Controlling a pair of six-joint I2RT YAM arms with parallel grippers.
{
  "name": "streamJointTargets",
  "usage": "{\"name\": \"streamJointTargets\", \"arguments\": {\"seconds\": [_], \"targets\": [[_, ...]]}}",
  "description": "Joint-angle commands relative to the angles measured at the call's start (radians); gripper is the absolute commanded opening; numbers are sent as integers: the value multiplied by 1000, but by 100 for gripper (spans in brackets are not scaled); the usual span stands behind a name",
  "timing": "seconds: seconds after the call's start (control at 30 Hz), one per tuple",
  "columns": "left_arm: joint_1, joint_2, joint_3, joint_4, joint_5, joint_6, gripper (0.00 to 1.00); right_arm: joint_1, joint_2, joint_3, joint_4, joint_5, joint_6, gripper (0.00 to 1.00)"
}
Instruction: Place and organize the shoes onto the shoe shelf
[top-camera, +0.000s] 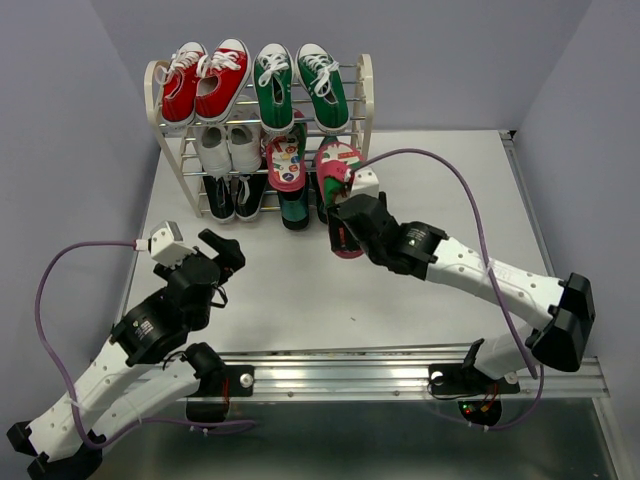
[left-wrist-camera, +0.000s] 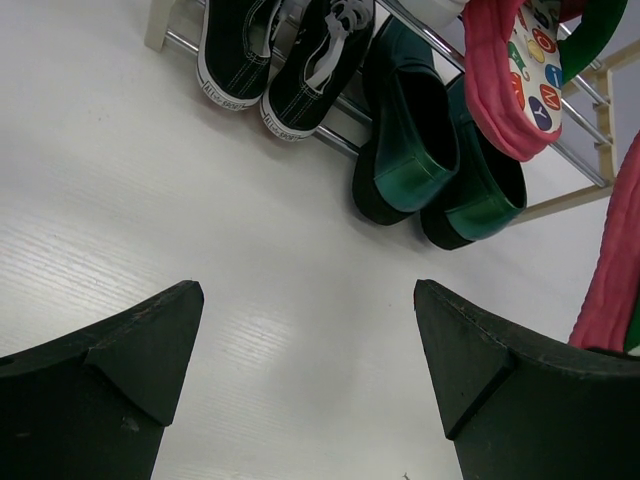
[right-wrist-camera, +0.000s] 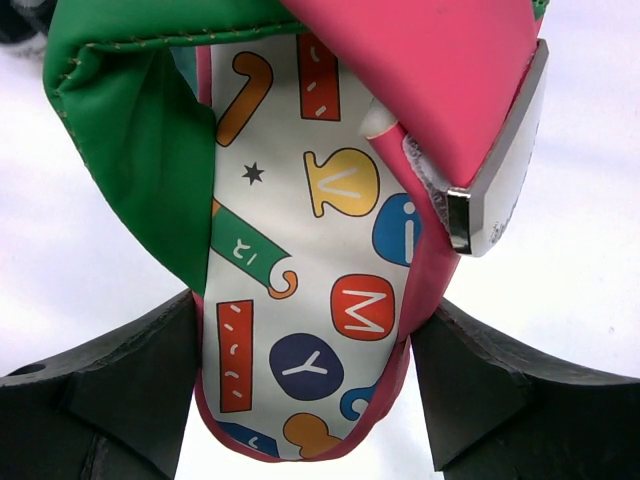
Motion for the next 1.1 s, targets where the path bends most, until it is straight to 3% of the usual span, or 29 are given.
{"name": "streamJointTargets", "arguments": {"seconds": [0.0,0.33,0.73,1.07], "targets": [[4,4,-4,34,-16,15,99,-69,60,122,148,-8,-42,1],[6,-9,-10,40,-4,16,99,-135,244,341,169,-48,-68,2],[4,-8,-19,48,12,24,99,-144,359,462,189,139,-47,9],[4,-6,-25,51,21,27,99,-166,459,584,215,179,-99,13]]}}
